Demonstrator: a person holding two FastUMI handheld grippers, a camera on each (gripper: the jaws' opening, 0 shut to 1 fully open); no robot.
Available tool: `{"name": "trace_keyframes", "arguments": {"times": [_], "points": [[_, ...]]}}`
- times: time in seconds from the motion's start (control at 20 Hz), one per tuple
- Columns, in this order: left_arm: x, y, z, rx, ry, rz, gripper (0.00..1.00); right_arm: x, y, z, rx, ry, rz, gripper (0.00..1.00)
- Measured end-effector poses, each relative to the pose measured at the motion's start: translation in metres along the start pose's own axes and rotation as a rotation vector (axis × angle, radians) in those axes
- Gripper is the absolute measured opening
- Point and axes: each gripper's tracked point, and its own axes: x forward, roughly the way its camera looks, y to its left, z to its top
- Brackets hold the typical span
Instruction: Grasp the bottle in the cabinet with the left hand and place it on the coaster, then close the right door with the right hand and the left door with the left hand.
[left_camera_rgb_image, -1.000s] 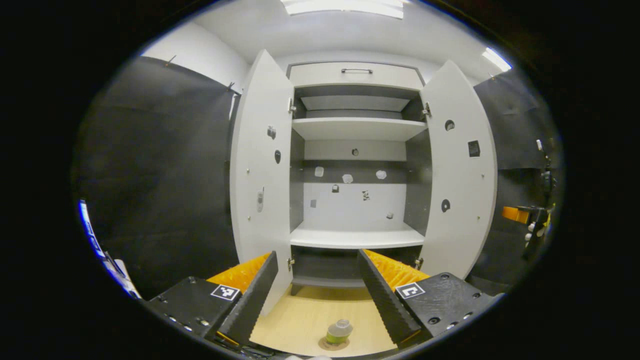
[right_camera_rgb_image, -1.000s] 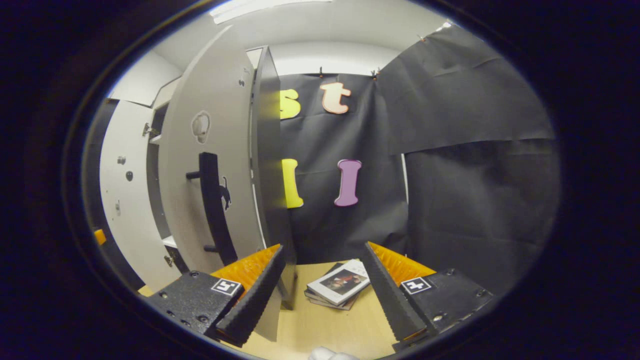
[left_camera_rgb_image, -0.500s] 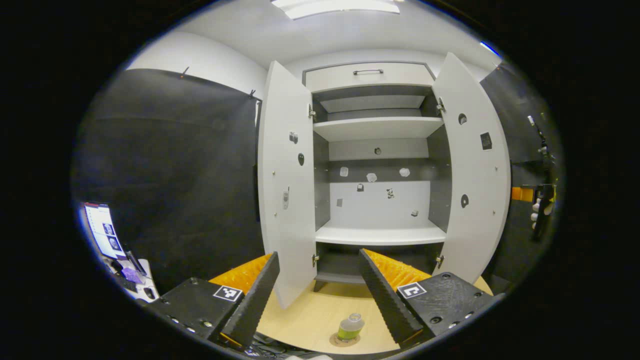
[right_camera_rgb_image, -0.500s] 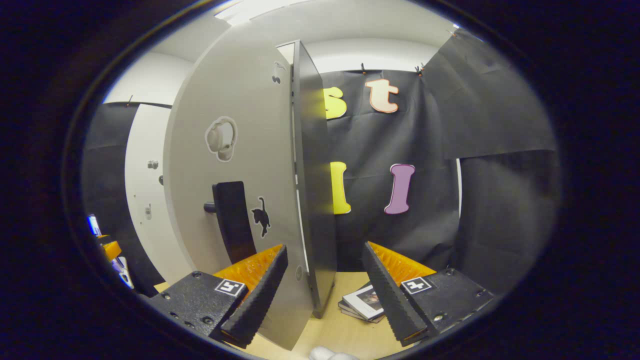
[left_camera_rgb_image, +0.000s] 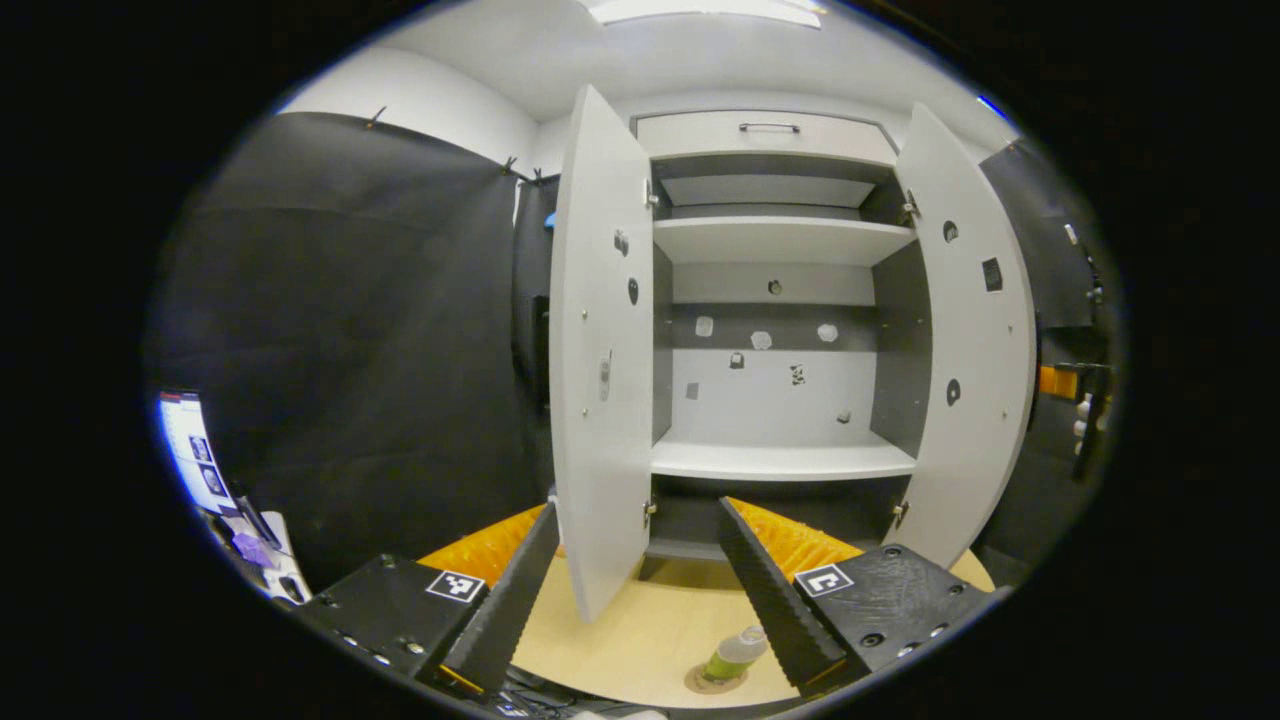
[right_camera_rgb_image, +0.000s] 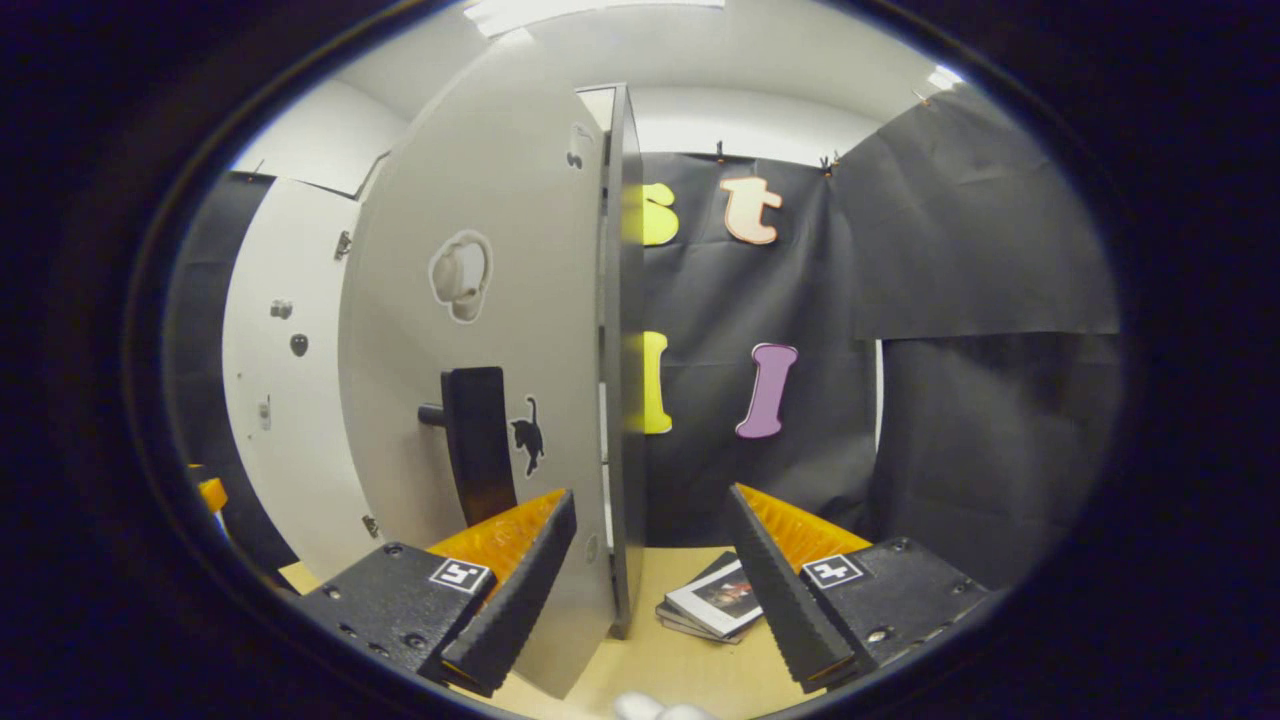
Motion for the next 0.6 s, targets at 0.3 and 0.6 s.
{"name": "trace_keyframes", "arguments": {"times": [0.3,0.6], "points": [[0.013,0.039,-0.004,0.037,0.007,-0.034,1.00,0.009,0.065,-0.003,-0.034,-0.019,0.001,0.99],[0.031,0.056,-0.005,0.037,0.014,-0.076,1.00,0.002,0.105,-0.020,-0.019,-0.004,0.009,0.96]]}}
